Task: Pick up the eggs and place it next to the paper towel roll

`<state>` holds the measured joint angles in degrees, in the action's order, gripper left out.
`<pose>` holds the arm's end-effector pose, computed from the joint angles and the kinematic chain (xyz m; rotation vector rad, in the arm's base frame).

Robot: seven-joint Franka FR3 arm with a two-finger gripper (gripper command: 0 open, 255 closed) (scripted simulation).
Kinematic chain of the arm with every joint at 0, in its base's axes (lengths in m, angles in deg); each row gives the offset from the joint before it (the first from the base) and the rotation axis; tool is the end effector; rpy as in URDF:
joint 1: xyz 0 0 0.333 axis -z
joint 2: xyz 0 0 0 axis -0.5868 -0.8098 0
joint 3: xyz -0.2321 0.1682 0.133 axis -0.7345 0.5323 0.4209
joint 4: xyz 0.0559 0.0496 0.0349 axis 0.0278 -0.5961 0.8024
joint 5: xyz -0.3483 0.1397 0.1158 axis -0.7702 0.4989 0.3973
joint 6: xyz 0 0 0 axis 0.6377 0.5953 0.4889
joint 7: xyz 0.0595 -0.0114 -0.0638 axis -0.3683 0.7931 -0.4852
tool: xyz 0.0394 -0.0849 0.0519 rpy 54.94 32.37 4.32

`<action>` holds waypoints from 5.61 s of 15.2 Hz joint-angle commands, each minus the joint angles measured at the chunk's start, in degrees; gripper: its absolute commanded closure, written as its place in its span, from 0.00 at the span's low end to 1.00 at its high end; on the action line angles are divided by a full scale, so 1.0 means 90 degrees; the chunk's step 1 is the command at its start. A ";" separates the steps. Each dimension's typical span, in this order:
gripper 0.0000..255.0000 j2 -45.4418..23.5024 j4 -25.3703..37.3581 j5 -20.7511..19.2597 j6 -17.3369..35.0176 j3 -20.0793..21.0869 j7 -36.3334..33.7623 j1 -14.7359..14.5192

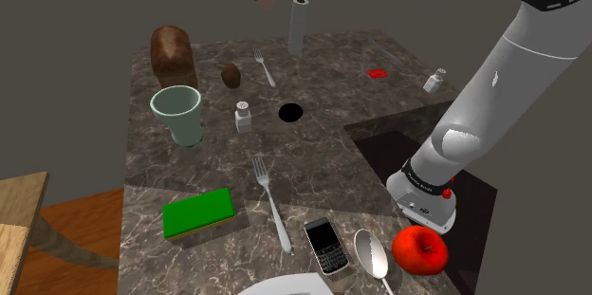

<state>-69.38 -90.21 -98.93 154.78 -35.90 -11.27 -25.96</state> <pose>0.5673 0.1339 0.6181 2.9741 -0.3332 0.1753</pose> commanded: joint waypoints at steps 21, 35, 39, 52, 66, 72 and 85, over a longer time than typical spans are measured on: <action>1.00 -0.0416 -0.0385 0.0004 0.1066 -0.0727 0.1489 0.0924; 1.00 -0.0458 -0.1525 -0.0086 0.2230 -0.0760 0.1291 0.0961; 1.00 -0.0522 -0.1786 -0.0141 0.2546 -0.0771 0.1218 0.0963; 1.00 -0.0876 -0.2462 -0.0410 0.3526 -0.0831 0.0929 0.0942; 1.00 -0.1313 -0.2827 -0.0735 0.4274 -0.0927 0.0625 0.0888; 0.00 -0.1314 -0.2850 -0.0739 0.4299 -0.0933 0.0627 0.0895; 0.00 -0.0828 -0.2642 -0.0431 0.3644 -0.0804 0.0818 0.0903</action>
<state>-76.84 -114.01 -102.82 187.62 -43.14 -3.91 -17.83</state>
